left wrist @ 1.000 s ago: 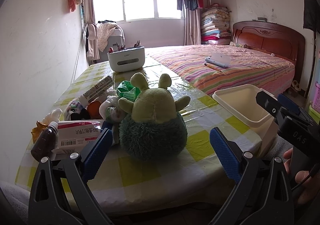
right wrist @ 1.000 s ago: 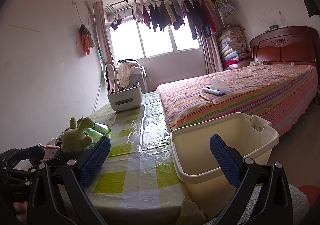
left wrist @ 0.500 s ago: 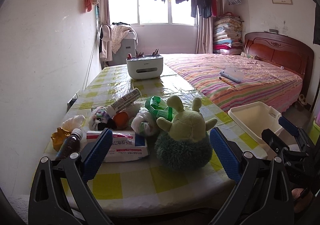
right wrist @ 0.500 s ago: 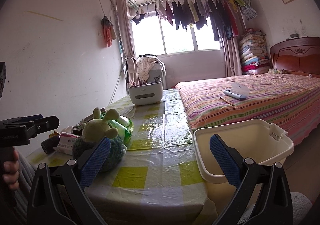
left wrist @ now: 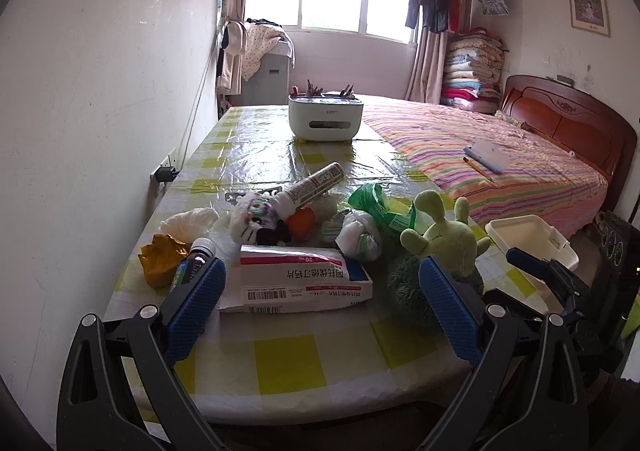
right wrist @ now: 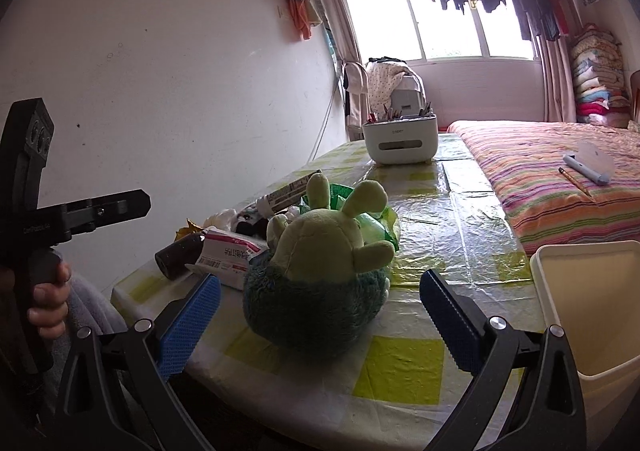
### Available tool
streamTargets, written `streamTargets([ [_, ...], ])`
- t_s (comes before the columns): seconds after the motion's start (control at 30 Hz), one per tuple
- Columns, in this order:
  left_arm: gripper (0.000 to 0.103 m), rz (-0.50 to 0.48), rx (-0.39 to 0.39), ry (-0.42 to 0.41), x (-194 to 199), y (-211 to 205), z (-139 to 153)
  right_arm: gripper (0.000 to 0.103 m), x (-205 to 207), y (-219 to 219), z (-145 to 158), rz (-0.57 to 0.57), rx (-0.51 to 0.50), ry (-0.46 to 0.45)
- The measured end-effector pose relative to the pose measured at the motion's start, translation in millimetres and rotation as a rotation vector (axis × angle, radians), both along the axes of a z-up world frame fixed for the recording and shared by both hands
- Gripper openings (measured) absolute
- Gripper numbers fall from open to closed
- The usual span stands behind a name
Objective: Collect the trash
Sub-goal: 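Grasp the brown medicine bottle with the left tool while the right tool grasps the green plush toy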
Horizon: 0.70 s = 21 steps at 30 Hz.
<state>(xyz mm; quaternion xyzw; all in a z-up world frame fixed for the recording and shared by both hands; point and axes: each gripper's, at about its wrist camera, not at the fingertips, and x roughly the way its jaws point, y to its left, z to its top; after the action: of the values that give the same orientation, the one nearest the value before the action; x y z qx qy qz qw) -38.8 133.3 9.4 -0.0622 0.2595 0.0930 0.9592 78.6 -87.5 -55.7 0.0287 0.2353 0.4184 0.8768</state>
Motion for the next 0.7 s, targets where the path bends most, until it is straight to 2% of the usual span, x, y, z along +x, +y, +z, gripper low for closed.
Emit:
streamTargets([
  [0.2, 0.096, 0.055, -0.057, 0.001, -14.1, 27.8, -7.2, 0.097, 29.8, 24.1, -11.5, 0.025, -0.024, 0.106],
  [0.4, 0.096, 0.104, -0.117, 0.041, -21.2, 53.9, -15.0, 0.097, 39.6, 47.0, -16.4, 0.063, -0.101, 0.12],
  [0.5, 0.096, 0.13, -0.115, 0.11, -18.0, 64.9, -20.1, 0.096, 38.3, 52.8, -16.2, 0.093, -0.142, 0.105],
  [0.7, 0.096, 0.126, -0.083, 0.276, 6.6, 96.7, -29.1, 0.081, 38.7, 47.2, -13.0, 0.11, -0.143, 0.089],
])
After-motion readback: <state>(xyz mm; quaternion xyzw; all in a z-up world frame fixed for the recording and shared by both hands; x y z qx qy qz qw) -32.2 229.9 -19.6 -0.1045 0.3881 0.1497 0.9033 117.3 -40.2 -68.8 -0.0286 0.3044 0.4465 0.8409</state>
